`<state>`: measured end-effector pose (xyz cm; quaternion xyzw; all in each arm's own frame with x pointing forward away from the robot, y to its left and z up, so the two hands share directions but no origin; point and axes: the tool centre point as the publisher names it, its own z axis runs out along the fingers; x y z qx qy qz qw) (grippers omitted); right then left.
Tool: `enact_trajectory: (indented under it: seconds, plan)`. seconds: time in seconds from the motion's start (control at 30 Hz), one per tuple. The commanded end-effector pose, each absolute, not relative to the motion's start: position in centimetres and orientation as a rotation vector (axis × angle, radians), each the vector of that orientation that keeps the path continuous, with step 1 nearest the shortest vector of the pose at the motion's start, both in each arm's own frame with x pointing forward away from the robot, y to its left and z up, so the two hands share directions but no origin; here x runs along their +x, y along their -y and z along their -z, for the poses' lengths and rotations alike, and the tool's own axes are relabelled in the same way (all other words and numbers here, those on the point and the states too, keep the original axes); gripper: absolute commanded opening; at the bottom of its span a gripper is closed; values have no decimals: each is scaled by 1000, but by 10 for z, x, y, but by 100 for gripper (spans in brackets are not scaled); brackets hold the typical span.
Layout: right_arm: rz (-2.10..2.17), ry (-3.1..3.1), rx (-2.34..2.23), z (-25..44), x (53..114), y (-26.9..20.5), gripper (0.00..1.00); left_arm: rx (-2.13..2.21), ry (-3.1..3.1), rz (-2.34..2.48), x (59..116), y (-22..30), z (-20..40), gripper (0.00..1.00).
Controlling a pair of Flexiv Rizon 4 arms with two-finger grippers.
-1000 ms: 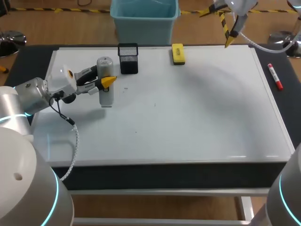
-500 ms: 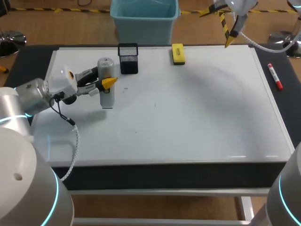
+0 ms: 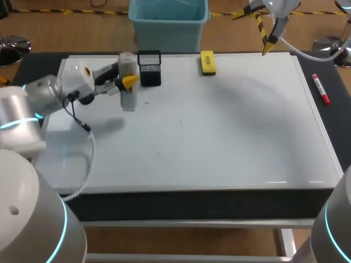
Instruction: Pick up the inspection probe, press it on each red-marked spot on the whiteboard one by one, put down the probe, pick up the eraser, and wipe off all the red marks.
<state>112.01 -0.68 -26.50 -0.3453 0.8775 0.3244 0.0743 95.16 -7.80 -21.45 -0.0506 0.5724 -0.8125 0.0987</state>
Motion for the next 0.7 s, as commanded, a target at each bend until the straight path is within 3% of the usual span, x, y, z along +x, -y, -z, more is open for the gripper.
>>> enact_trajectory:
  seconds: [0.03, 0.7]
  plan:
    - [-968, -2636, -1040, 264, 1120, 8, 100, -62, -1719, 2422, 978, 80, 197, 0]
    - [-968, -2636, -1040, 264, 1120, 8, 100, 113, -1684, 2534, 1073, 109, 160, 0]
